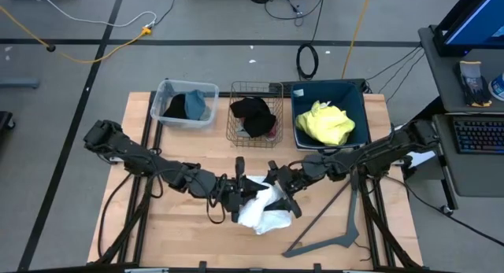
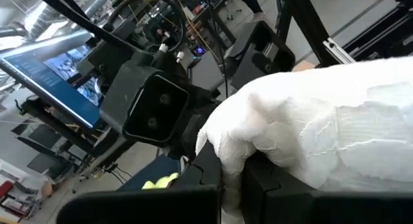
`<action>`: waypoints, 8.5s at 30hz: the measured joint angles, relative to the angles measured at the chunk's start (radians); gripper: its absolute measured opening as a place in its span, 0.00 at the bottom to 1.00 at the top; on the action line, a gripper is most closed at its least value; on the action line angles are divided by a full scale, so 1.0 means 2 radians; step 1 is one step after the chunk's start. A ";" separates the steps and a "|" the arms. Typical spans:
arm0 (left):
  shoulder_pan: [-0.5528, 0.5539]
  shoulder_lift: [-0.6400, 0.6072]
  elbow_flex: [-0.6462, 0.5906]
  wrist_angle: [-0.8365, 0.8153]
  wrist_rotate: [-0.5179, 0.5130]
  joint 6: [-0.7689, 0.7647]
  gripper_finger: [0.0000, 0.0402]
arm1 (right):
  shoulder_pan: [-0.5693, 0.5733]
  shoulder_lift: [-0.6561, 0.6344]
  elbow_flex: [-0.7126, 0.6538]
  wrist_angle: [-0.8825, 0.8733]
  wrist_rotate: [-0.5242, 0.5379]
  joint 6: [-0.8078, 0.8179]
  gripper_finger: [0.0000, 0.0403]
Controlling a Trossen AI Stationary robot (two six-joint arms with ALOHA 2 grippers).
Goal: Pick & Place Cloths
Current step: Put the white dress into the laundry organizer, then return to Home Position
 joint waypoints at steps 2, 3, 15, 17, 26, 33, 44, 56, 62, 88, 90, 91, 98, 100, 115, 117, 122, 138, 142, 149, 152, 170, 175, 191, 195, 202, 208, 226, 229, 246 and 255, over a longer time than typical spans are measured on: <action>0.000 0.000 0.000 -0.004 -0.002 -0.003 0.02 | 0.000 0.001 0.000 0.000 0.000 -0.003 0.65; 0.000 0.000 0.000 -0.004 -0.002 -0.004 0.02 | 0.000 0.002 0.000 0.002 0.000 -0.004 0.60; -0.001 -0.002 0.001 -0.008 -0.007 -0.008 0.15 | 0.000 0.003 -0.001 0.021 -0.023 -0.013 0.29; -0.002 -0.002 0.001 -0.013 -0.035 -0.008 0.20 | -0.001 0.003 -0.001 0.020 -0.020 -0.013 0.29; -0.040 -0.003 0.002 -0.037 -0.252 0.056 0.36 | -0.002 -0.005 -0.002 -0.026 0.045 -0.004 0.29; -0.066 -0.006 0.002 -0.039 -0.483 0.074 0.43 | 0.002 -0.028 -0.001 -0.056 0.044 -0.017 0.29; -0.087 -0.006 0.001 -0.181 -0.569 -0.091 0.42 | 0.023 -0.130 -0.001 -0.153 0.233 -0.103 0.29; -0.066 -0.005 0.001 -0.391 -0.359 -0.390 0.39 | 0.032 -0.240 -0.001 -0.192 0.536 -0.275 0.29; -0.053 -0.005 0.001 -0.415 -0.277 -0.446 0.39 | 0.009 -0.251 -0.001 -0.190 0.727 -0.343 0.29; 0.042 -0.015 -0.051 -0.324 -0.042 -0.376 0.39 | -0.141 -0.237 -0.068 -0.194 0.722 -0.289 0.29; 0.056 -0.029 -0.083 -0.272 -0.014 -0.374 0.39 | -0.157 -0.237 -0.082 -0.196 0.700 -0.272 0.29; 0.062 -0.037 -0.100 -0.244 0.001 -0.375 0.39 | -0.166 -0.237 -0.087 -0.202 0.691 -0.264 0.29; 0.080 -0.126 -0.221 -0.137 0.017 -0.388 0.39 | -0.252 -0.238 -0.091 -0.305 0.579 -0.151 0.29; 0.081 -0.155 -0.247 -0.111 0.018 -0.388 0.39 | -0.283 -0.238 -0.091 -0.321 0.538 -0.127 0.29; 0.062 -0.349 -0.374 -0.048 0.017 -0.413 0.39 | -0.453 -0.206 -0.091 -0.457 0.292 0.034 0.29; 0.058 -0.359 -0.378 -0.051 0.012 -0.410 0.39 | -0.463 -0.189 -0.090 -0.467 0.270 0.040 0.29; 0.051 -0.358 -0.378 -0.050 0.012 -0.399 0.39 | -0.482 -0.132 -0.089 -0.470 0.227 0.040 0.29; 0.050 -0.358 -0.378 -0.065 0.013 -0.379 0.39 | -0.491 -0.060 -0.090 -0.450 0.222 0.038 0.62; 0.050 -0.358 -0.378 -0.071 0.013 -0.374 0.39 | -0.491 -0.086 -0.091 -0.464 0.220 0.030 0.71; 0.050 -0.358 -0.378 -0.078 0.025 -0.374 0.39 | -0.491 -0.147 -0.092 -0.496 0.213 0.027 0.75; 0.050 -0.358 -0.378 -0.078 0.034 -0.374 0.39 | -0.491 -0.171 -0.092 -0.505 0.194 0.027 0.75; 0.050 -0.358 -0.377 -0.078 0.040 -0.367 0.39 | -0.490 -0.300 -0.092 -0.504 0.183 0.027 0.75; 0.050 -0.358 -0.378 -0.077 0.040 -0.357 0.39 | -0.472 -0.331 -0.092 -0.504 0.169 -0.003 0.72; 0.060 -0.492 -0.482 -0.009 0.034 -0.342 0.39 | -0.292 -0.376 -0.096 -0.441 0.132 -0.065 0.06; 0.085 -0.538 -0.487 -0.050 0.034 -0.356 0.39 | -0.248 -0.393 -0.127 -0.371 0.132 -0.085 0.03; 0.125 -0.571 -0.488 -0.094 0.049 -0.370 0.39 | -0.196 -0.435 -0.191 -0.344 0.132 -0.078 0.01; 0.152 -0.587 -0.488 -0.102 0.065 -0.360 0.39 | -0.172 -0.479 -0.229 -0.344 0.132 -0.067 0.00; 0.163 -0.672 -0.488 -0.177 0.093 -0.371 0.39 | -0.130 -0.625 -0.244 -0.409 0.132 -0.065 0.00; 0.163 -0.676 -0.488 -0.179 0.093 -0.374 0.39 | -0.125 -0.631 -0.277 -0.383 0.132 -0.059 0.00; 0.146 -0.681 -0.503 -0.179 0.104 -0.346 0.39 | -0.116 -0.683 -0.360 -0.314 0.130 -0.100 0.00; 0.146 -0.725 -0.548 -0.162 0.104 -0.357 0.39 | -0.116 -0.728 -0.360 -0.326 0.105 -0.097 0.00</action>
